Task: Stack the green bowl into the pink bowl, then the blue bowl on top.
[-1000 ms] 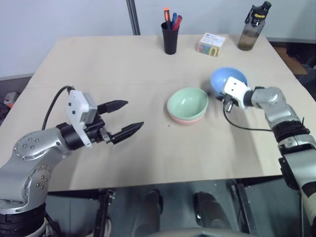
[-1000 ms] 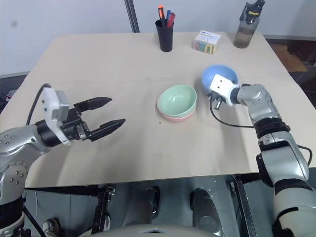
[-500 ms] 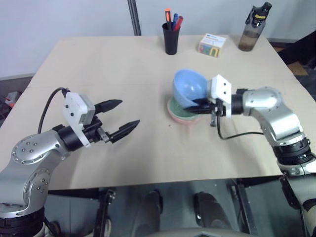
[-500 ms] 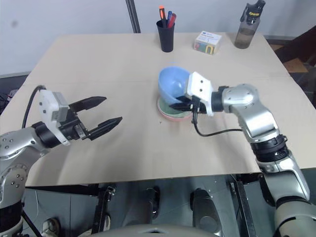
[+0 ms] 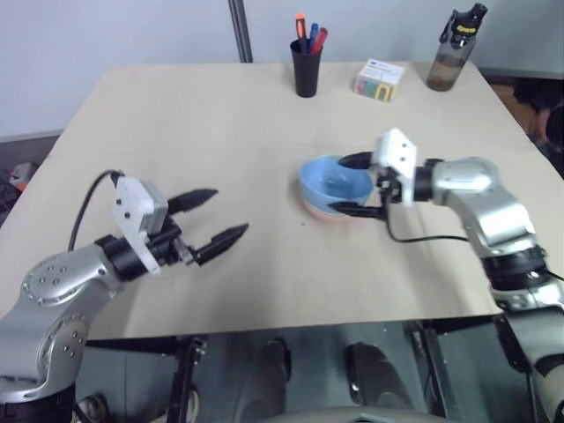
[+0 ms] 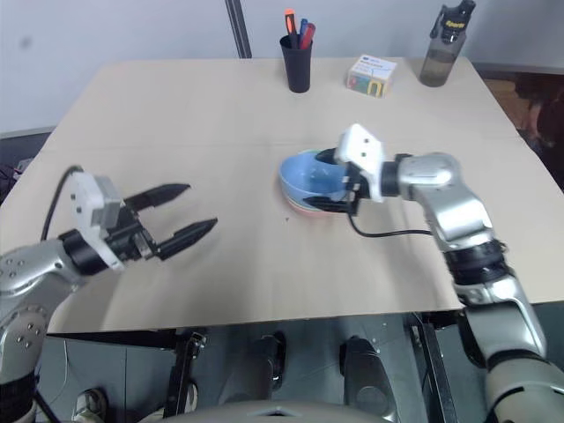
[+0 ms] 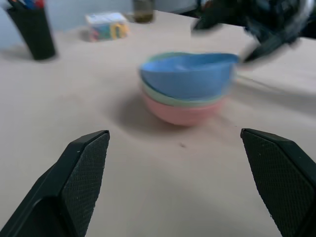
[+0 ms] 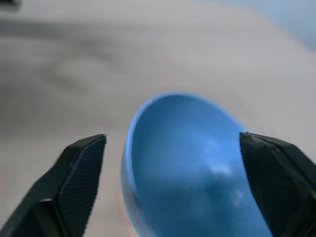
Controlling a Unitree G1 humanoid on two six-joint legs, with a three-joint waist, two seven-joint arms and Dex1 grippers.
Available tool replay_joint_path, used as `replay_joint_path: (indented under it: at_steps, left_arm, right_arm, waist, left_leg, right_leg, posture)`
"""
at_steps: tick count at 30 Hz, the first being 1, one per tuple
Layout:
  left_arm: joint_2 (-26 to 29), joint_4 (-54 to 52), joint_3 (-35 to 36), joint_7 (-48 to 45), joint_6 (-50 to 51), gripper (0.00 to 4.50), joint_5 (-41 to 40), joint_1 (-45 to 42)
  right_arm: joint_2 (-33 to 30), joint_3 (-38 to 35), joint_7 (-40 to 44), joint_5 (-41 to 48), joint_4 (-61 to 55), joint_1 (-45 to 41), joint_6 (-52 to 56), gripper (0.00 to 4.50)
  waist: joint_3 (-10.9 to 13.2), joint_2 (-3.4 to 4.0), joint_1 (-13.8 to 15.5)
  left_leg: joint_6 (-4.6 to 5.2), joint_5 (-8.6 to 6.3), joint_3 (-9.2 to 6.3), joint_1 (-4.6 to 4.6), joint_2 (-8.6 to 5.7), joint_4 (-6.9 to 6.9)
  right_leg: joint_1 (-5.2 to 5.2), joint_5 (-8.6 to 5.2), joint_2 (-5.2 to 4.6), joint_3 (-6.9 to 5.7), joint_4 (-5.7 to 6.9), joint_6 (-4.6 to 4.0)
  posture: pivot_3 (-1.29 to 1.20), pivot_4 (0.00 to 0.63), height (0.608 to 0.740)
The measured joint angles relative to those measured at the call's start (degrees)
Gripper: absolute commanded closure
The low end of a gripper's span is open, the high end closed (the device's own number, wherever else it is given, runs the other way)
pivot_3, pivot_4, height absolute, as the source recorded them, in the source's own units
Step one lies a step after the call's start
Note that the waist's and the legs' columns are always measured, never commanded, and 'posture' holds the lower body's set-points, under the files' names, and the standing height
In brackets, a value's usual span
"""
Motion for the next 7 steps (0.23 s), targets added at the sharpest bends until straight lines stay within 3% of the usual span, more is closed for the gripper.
replay_joint_path:
  at_steps: [7]
  left_arm:
    - [2.6,-0.4,6.1,-1.0,0.6,0.00,-1.1,5.4]
  right_arm:
    - [-13.1,-9.9,2.7,3.8,-2.3,11.3,3.5,0.07]
  waist:
    - [0.0,0.01,-0.4]
  left_leg:
    - [0.00,0.00,0.15,0.06,0.07,0.00]
  right_leg:
    - [-0.08,-0.04,0.01,0.07,0.04,0.04]
  posture:
    - [0.00,0.150,0.740]
